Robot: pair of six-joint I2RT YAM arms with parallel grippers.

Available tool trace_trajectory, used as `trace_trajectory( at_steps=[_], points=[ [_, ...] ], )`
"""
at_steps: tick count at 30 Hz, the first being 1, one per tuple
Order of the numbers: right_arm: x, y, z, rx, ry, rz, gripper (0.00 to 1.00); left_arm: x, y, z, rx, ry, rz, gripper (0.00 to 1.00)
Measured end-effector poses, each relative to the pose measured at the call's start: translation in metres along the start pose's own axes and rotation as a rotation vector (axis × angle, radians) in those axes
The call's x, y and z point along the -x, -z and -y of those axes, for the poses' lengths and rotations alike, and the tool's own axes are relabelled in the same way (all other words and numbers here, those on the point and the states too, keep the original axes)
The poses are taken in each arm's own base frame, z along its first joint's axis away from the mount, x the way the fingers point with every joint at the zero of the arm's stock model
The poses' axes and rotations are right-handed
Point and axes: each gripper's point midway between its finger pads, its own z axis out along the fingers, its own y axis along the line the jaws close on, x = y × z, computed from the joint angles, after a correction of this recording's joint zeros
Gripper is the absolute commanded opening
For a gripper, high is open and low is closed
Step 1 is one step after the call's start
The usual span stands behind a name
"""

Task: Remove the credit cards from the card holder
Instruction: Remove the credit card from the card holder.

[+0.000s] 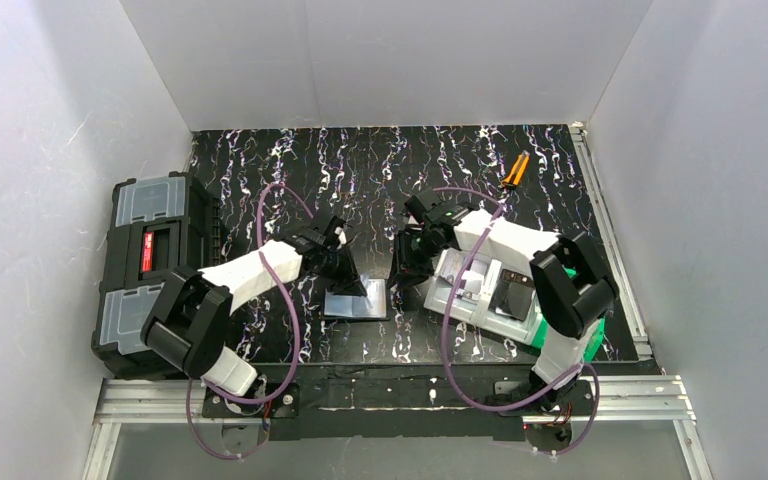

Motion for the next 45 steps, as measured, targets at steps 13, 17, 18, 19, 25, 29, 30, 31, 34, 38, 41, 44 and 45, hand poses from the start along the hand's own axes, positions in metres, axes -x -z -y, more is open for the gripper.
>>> trace_trajectory(
  at_steps=[13,17,18,19,25,29,30,31,34,38,41,44,45],
  points=[
    [0.001,-0.047,-0.012,0.019,0.012,-0.075,0.29,-0.006,-0.005,-0.013,-0.047,0.031,-0.006,0.00],
    [0.001,-0.055,-0.017,0.028,0.015,-0.092,0.28,-0.005,-0.004,-0.012,-0.057,0.031,0.000,0.00],
    [0.002,-0.057,-0.019,0.032,0.017,-0.096,0.28,-0.004,-0.003,-0.011,-0.062,0.030,0.004,0.00],
    [0.003,-0.059,-0.021,0.036,0.019,-0.099,0.28,-0.003,-0.002,-0.011,-0.065,0.029,0.008,0.00],
    [0.005,-0.068,-0.032,0.057,0.030,-0.118,0.28,-0.003,0.004,-0.011,-0.069,0.010,0.017,0.16],
    [0.008,-0.071,-0.038,0.072,0.037,-0.122,0.28,-0.007,0.008,-0.018,-0.041,-0.003,0.007,0.36],
    [0.009,-0.072,-0.039,0.076,0.038,-0.123,0.28,-0.008,0.009,-0.019,-0.035,-0.008,0.007,0.38],
    [0.009,-0.073,-0.040,0.078,0.040,-0.126,0.28,-0.008,0.011,-0.020,-0.027,-0.010,0.008,0.39],
    [0.008,-0.074,-0.043,0.088,0.044,-0.133,0.28,-0.008,0.020,-0.023,-0.001,-0.025,0.024,0.39],
    [0.005,-0.076,-0.050,0.102,0.056,-0.144,0.29,0.000,0.041,-0.024,0.046,-0.051,0.085,0.39],
    [0.004,-0.078,-0.059,0.116,0.074,-0.148,0.29,0.006,0.059,-0.031,0.109,-0.065,0.138,0.38],
    [0.004,-0.079,-0.071,0.131,0.094,-0.149,0.29,0.007,0.074,-0.041,0.168,-0.073,0.178,0.37],
    [0.004,-0.080,-0.075,0.136,0.102,-0.150,0.29,0.007,0.078,-0.045,0.186,-0.075,0.187,0.35]
  ],
)
